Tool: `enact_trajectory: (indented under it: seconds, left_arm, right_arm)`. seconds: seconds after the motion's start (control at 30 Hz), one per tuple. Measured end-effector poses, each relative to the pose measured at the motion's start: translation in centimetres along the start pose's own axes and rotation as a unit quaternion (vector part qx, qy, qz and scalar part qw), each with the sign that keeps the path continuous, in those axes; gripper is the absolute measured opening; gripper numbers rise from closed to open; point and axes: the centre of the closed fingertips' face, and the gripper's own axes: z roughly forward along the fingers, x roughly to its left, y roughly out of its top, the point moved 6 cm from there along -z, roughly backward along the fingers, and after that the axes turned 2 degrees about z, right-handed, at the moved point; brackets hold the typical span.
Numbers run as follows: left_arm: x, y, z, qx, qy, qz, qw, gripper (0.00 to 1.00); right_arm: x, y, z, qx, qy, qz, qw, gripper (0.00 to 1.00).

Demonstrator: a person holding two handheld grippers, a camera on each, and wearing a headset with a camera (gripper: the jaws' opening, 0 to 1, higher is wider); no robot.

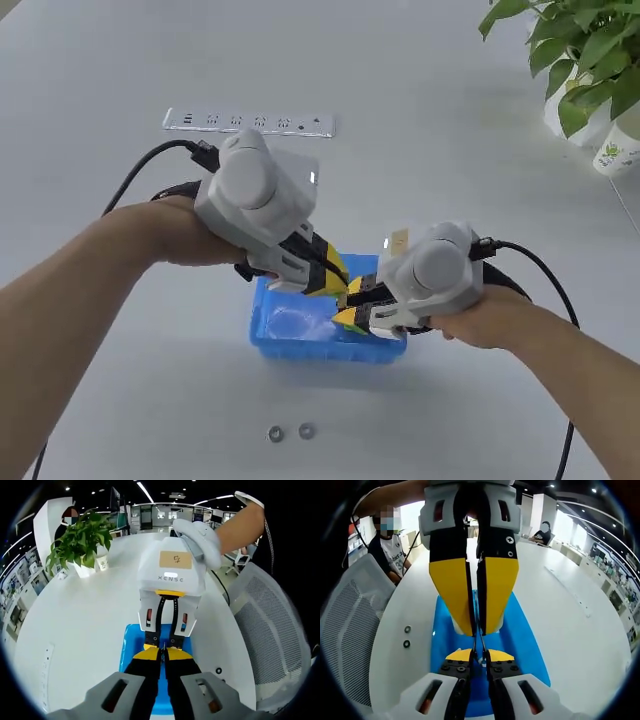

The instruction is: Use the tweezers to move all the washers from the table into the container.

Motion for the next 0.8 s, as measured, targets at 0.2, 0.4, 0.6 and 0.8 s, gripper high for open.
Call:
enact_trajectory:
  seconds: [0.2,0.4,0.6,0.8]
  left_arm:
    - [-0.3,0.4,-0.6,-0.003,0.003,0.002,1.0000,0.06]
    - [-0.7,0.9,-1.2,-0.003,0.003,0.004,1.0000,0.06]
    - [-1.1,1.7,-2.0,-0.005,0.006,0.007,0.9999,0.06]
    - [-1.6,2.5,-3.1,-0.006,0.011,0.011,0.9999,0.06]
  right_arm:
    - [0.2,0.4,-0.6,-0.006,-0.003,-0.001,1.0000,0.11]
    - [0.6,0.8,-1.1,-0.014,-0.004,-0.001,0.9999,0.11]
    - [0.9,1.6,-1.9,-0.025,-0.009,0.000,0.9996,0.11]
    - [1.4,2.5,-2.8,-0.038,-0.014,0.000,0.9992,0.11]
